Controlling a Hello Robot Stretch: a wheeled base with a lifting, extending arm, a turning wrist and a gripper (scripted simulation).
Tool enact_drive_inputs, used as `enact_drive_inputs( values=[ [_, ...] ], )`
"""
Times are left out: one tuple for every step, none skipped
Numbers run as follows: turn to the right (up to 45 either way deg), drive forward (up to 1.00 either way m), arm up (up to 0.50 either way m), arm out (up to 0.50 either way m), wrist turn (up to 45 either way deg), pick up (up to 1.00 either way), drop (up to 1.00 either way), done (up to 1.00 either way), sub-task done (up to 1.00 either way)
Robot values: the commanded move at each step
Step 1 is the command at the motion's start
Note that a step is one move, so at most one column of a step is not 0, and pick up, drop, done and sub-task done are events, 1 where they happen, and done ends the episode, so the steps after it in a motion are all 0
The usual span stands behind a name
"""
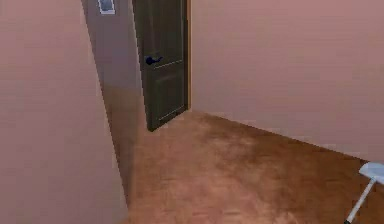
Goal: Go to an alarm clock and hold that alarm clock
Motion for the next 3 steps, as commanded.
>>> enact_drive_inputs(
  values=[
    [0.0,0.95,0.0,0.0,0.0,0.0,0.0,0.0,0.0],
    [-9.0,0.0,0.0,0.0,0.0,0.0,0.0,0.0,0.0],
    [0.0,0.4,0.0,0.0,0.0,0.0,0.0,0.0,0.0]
  ],
)
